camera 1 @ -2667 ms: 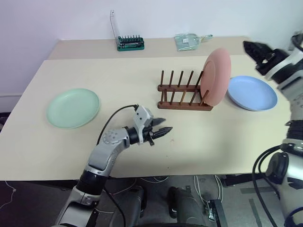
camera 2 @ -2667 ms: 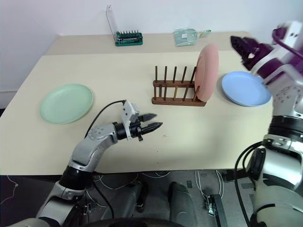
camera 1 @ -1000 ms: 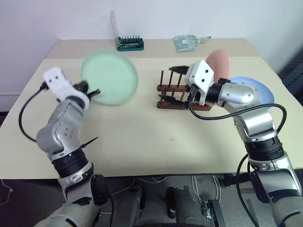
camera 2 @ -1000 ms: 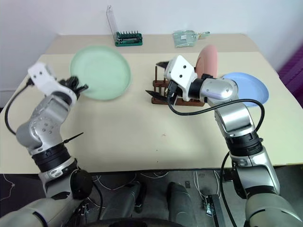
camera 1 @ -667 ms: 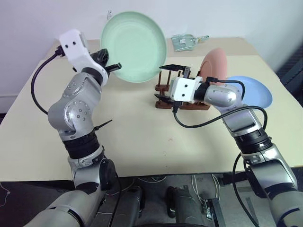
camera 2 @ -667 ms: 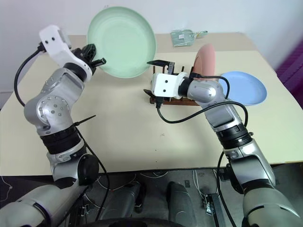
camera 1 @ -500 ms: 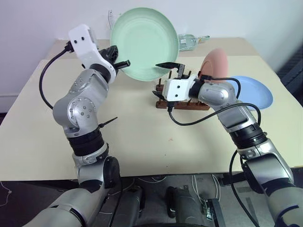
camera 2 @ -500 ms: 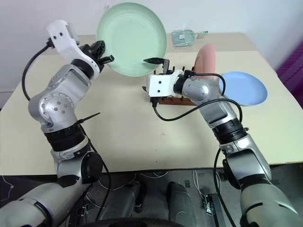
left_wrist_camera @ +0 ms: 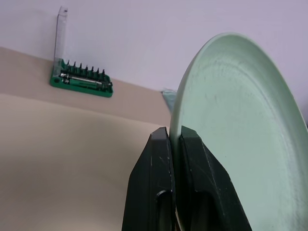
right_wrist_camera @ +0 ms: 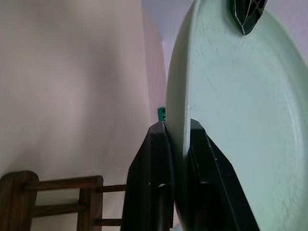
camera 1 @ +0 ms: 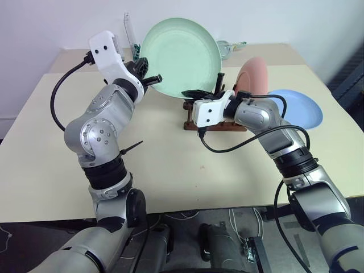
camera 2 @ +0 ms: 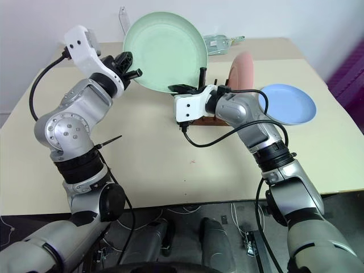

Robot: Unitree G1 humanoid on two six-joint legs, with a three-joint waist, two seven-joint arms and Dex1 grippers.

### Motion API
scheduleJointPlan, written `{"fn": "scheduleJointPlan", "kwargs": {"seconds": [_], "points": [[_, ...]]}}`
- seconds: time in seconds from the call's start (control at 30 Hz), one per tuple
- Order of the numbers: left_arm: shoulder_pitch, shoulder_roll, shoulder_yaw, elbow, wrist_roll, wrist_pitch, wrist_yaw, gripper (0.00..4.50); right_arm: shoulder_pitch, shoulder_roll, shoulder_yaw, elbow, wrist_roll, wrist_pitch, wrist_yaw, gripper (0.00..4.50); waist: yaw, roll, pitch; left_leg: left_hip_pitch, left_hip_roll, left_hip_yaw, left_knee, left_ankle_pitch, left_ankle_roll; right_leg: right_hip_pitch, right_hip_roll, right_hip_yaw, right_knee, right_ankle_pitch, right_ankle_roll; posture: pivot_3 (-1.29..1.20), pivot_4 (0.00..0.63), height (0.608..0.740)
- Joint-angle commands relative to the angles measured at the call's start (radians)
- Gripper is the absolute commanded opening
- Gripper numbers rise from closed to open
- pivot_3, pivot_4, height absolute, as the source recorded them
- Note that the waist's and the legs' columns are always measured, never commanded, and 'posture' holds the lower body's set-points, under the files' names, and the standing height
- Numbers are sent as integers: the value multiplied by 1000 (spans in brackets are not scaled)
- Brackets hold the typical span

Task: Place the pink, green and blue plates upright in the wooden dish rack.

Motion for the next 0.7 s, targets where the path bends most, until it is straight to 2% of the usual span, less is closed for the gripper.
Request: {"fn": "scheduleJointPlan", "kwargs": {"seconds": [0.03, 0.07, 0.2, 0.27, 0.33, 0.4, 0.47, 0.53, 0.6, 0.7], "points": [[-27, -44, 50, -35, -96, -40, -2, 680, -21, 6, -39, 5, -2, -4, -45, 0, 1, 0, 0, 0, 0, 0, 0, 0, 0, 0, 0, 0, 0, 0, 0, 0, 150, 731], [-36, -48, 66, -29, -101, -57, 10, 997, -20, 4, -40, 7, -4, -7, -47, 0, 3, 0, 0, 0, 0, 0, 0, 0, 0, 0, 0, 0, 0, 0, 0, 0, 150, 731], [-91, -21, 159, 19, -108, -222, 62, 2971, -18, -4, -44, 11, -7, -10, -56, 0, 1, -1, 0, 0, 0, 0, 1, 0, 0, 1, 0, 0, 0, 0, 0, 0, 150, 731], [-116, 9, 201, 50, -114, -294, 79, 2971, -16, -8, -52, 7, -1, -11, -58, 0, -2, 0, 0, 0, 0, 0, 0, 0, 0, 0, 0, 0, 0, 0, 0, 0, 150, 731], [-118, 92, 209, 91, -68, -359, 71, 2971, -5, -12, -79, -14, 34, -3, -56, 0, -3, 0, 0, 0, 0, 0, -1, 0, 0, 0, 0, 0, 0, 0, 0, 0, 150, 731], [-41, 238, 124, 131, 42, -392, 7, 2971, 13, 7, -176, -108, 185, 80, -31, 0, -4, 0, 0, 1, 0, 0, -2, 2, 1, -1, 1, 1, 0, 0, 0, 0, 150, 731], [14, 315, 62, 152, 93, -421, -38, 2971, 23, 19, -230, -174, 277, 146, -10, 0, -5, 1, 1, 1, 0, 1, -3, 2, 1, -1, 1, 2, 1, 0, -1, 0, 150, 731], [148, 405, -117, 160, 159, -439, -195, 2971, 27, 76, -364, -358, 600, 457, -29, 0, 0, 0, 0, 1, 0, 0, -3, 2, 2, -1, 1, 3, 1, 0, -1, 0, 150, 731], [248, 448, -245, 150, 185, -458, -323, 2971, 28, 125, -481, -491, 870, 721, -94, 0, 7, 1, 0, 1, -1, -1, -3, 0, 5, -1, 0, 3, 2, 0, -1, 0, 150, 731], [361, 448, -360, 117, 185, -551, -473, 2971, 40, 174, -611, -572, 1125, 967, -252, 0, 6, 1, 0, 1, -1, -5, -2, -4, 7, 0, 0, 4, 0, 0, -5, 0, 150, 731]]}}
